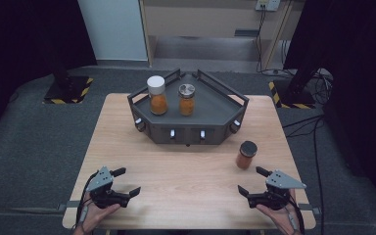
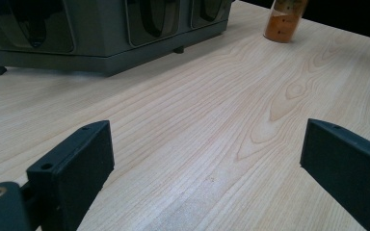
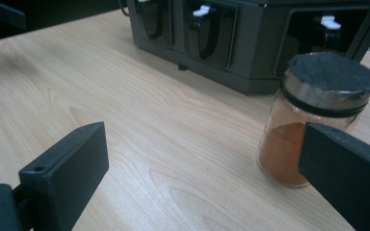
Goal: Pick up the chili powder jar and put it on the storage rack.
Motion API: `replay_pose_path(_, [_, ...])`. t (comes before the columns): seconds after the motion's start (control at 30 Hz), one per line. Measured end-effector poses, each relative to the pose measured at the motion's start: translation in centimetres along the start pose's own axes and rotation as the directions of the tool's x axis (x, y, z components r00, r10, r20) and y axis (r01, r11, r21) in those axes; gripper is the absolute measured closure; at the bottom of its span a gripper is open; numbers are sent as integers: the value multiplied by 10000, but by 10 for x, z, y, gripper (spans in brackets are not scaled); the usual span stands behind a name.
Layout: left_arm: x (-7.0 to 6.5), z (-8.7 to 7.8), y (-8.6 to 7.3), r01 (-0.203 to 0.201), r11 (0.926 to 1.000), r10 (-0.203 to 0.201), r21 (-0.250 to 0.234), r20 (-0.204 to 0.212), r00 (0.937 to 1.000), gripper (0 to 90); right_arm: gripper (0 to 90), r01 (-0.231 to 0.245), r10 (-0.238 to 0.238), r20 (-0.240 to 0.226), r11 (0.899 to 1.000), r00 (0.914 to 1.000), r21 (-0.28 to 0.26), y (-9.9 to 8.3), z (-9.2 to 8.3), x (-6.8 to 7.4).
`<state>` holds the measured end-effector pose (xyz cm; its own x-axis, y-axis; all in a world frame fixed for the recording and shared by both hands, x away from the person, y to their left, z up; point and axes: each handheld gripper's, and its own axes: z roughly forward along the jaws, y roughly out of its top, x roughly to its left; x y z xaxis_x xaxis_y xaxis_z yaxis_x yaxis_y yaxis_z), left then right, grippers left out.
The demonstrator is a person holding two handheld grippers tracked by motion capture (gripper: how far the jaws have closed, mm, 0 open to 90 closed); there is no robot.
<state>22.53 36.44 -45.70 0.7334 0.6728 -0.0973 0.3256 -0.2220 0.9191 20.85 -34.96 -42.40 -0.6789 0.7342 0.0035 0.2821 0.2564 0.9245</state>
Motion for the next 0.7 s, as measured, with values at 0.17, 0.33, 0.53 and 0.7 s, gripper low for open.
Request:
replay_pose_path(0.17, [-1,-1,-1,71,10000,-71,-17,-47,10000,39,39,13,-13,109,10000,9999,11,4,-4,3])
replay_pose_path(0.33, [-1,-3,-1,124,9999,-124,-26,-82,9999,39,38,-90,93,273,9999,9996,-129,9,-11,3])
replay_pose_path(0.53, [-1,-3,-1,135,9999,-135,-6,-104,9999,39,40,-212,222,569,9996,9981,-191,15,-21,4])
replay_pose_path(0.7, [0,-3,-1,147,9999,-147,0,-97,9998,39,41,-288,308,744,9992,9968,-282,18,-28,4])
